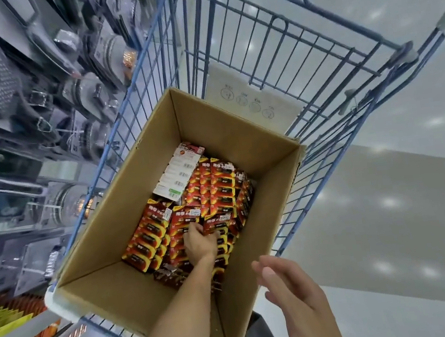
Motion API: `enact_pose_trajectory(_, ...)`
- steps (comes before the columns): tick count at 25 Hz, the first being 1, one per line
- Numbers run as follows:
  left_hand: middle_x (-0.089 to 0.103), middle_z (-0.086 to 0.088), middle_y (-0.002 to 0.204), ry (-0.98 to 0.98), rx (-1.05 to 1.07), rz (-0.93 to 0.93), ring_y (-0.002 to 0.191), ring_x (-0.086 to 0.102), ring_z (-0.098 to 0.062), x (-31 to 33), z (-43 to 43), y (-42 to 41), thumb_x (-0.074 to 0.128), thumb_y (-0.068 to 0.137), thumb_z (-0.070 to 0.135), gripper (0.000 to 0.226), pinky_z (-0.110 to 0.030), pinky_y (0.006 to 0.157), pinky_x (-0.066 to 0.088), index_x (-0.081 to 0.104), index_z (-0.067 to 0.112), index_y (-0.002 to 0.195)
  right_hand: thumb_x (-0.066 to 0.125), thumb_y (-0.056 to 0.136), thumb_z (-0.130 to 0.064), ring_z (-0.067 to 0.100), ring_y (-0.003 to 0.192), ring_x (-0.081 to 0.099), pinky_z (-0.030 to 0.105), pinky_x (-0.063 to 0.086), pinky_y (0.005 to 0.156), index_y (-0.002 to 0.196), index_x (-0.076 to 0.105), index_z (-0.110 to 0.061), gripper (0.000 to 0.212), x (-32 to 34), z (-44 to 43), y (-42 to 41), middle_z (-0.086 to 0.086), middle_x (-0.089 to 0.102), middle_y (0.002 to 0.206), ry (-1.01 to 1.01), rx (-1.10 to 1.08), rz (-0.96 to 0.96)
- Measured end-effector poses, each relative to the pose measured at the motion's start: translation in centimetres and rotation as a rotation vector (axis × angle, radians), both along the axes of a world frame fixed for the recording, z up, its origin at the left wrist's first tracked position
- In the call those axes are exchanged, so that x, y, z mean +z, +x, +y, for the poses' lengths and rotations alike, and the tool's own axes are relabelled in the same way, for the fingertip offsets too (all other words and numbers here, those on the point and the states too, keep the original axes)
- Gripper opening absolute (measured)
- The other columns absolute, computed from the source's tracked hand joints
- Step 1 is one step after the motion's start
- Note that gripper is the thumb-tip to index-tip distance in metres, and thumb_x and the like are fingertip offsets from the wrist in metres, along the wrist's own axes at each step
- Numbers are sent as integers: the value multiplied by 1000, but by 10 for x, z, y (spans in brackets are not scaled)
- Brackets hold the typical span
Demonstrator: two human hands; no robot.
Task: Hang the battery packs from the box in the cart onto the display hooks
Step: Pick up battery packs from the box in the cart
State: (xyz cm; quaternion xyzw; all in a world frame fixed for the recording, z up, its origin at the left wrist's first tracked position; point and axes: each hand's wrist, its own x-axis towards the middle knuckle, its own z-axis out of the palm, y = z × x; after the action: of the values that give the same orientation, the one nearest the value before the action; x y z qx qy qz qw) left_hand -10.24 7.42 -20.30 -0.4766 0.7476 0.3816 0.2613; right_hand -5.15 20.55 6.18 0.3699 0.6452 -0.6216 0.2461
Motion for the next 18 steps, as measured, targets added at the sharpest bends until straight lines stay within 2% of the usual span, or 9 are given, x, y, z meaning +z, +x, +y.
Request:
enact_pose_trajectory(2,65,-4,112,9,-30,-8,96,60,-23,-1,-1,-1,82,88,27,34,-38,75,52,53,21,105,64,96,-23,-5,98,69,22,51,90,105,73,-26,13,-1,0,-2,-18,78,99,6,10,1)
enact_pose_trajectory(3,68,-8,115,21,-45,-15,98,64,-25,-2,-1,0,78,92,28,30,-41,81,57,54,22,109,64,96,-23,-4,98,69,21,51,89,105,73,-26,13,-1,0,-4,-18,78,99,5,10,0)
enact_pose_trajectory(4,67,-11,124,40,-46,-15,108,65,-29,-2,-2,4,74,95,28,31,-44,92,57,57,24,120,64,97,-23,-5,97,69,19,51,87,106,73,-26,13,0,-1,-5,-18,78,98,2,12,-3)
enact_pose_trajectory(6,57,-11,145,102,9,18,134,54,-32,6,-7,11,69,98,28,49,-46,109,46,55,19,144,64,97,-26,-7,96,68,14,52,81,107,72,-28,13,1,-4,-8,-21,77,98,4,37,-2)
enact_pose_trajectory(8,60,-9,145,190,85,77,135,54,-30,24,-16,19,70,97,31,47,-47,112,45,61,16,141,63,97,-29,-5,97,68,13,53,79,107,72,-30,14,3,-7,-13,-21,76,99,23,79,15)
enact_pose_trajectory(10,68,-4,131,241,137,155,122,63,-26,58,-36,20,70,96,35,35,-53,108,50,67,21,128,62,98,-32,0,102,68,19,54,88,110,72,-32,15,3,-10,-21,-17,75,105,55,102,44)
enact_pose_trajectory(12,73,0,116,334,212,262,107,72,-23,112,-62,21,67,99,33,21,-53,94,60,66,28,119,62,100,-36,1,108,64,23,52,94,115,70,-33,17,-5,-20,-33,-17,71,113,86,140,56)
enact_pose_trajectory(15,78,-3,111,502,291,421,99,77,-22,194,-103,27,66,98,29,27,-51,80,64,64,24,124,57,103,-36,4,106,61,23,50,89,125,62,-28,24,-49,-40,-62,-12,64,118,124,287,-10)
enact_pose_trajectory(18,78,-6,114,529,392,494,104,76,-26,241,-138,46,61,99,32,32,-53,82,63,64,20,129,56,102,-29,17,100,64,31,52,81,126,54,-15,28,-123,-71,-85,3,64,118,146,490,-190)
